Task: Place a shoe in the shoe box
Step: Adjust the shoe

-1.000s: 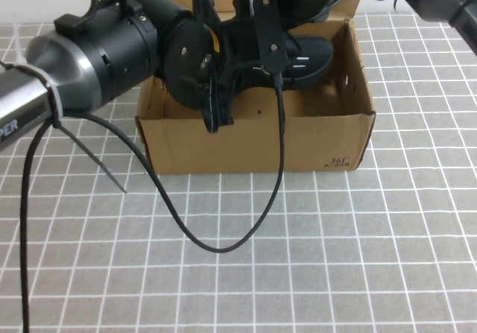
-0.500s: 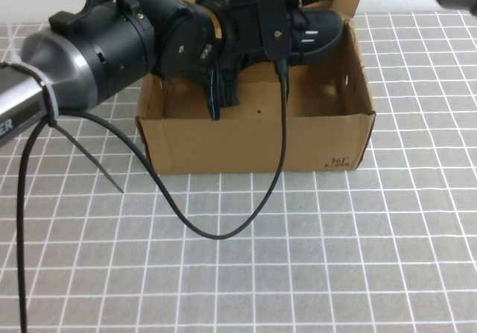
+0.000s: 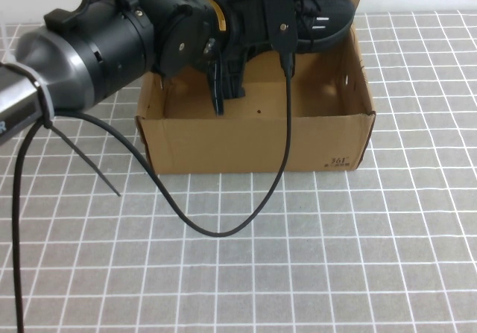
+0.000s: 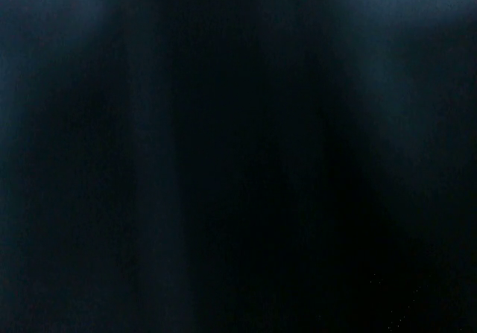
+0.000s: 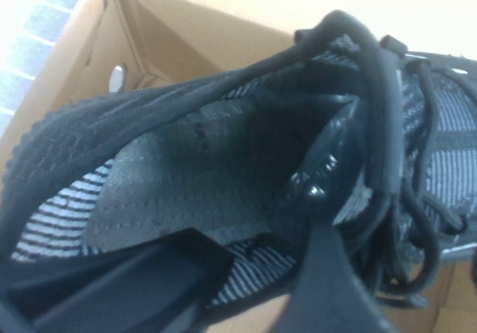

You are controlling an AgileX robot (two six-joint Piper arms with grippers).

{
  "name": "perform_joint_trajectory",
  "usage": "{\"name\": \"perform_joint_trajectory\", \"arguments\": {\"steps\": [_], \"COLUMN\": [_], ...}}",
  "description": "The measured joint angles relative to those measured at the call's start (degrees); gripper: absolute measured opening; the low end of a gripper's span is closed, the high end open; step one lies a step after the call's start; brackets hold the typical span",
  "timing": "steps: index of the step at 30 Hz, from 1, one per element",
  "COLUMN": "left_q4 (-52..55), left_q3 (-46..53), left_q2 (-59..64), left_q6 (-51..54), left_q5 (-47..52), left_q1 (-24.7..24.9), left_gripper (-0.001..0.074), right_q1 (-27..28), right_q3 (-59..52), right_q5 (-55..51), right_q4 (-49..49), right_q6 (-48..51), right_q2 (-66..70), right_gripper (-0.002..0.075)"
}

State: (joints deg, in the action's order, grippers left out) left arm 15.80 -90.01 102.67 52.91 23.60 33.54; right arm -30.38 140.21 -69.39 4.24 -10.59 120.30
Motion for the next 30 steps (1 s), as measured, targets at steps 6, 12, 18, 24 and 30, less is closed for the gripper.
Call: {"name": "perform_joint_trajectory", "arguments": {"steps": [6,12,18,24,30], "left_q4": [0.0,0.0,0.0,0.0,0.0], "left_q3": [0.0,0.0,0.0,0.0,0.0], "left_q2": [-0.1,-0.2,-0.6,-0.7,-0.7], "left_q6": [0.0,0.0,-0.1,-0.1,0.7], "left_q5": [0.0,-0.3,-1.1,-1.4,-1.5], "left_q1": [0.0,0.0,-0.1,-0.2,-0.2], "left_gripper": [0.0015,0.0014,0.0013,0.0013,0.0013], "right_q1": [0.0,0.3,0.6,0.7,0.8], "right_q3": [0.0,0.0,-0.1,-0.2,-0.2], "right_q5": [0.4,0.4,3.1,3.2,2.6], "right_q4": [-0.5,-2.3,-4.2,-5.9,-6.3], "right_q6": [1.3,1.3,3.1,4.1,7.1], "right_q2": [0.0,0.0,-0.1,-0.2,-0.2], "right_gripper": [0.0423,0.0476,0.0492,0.0494,0.0456]}}
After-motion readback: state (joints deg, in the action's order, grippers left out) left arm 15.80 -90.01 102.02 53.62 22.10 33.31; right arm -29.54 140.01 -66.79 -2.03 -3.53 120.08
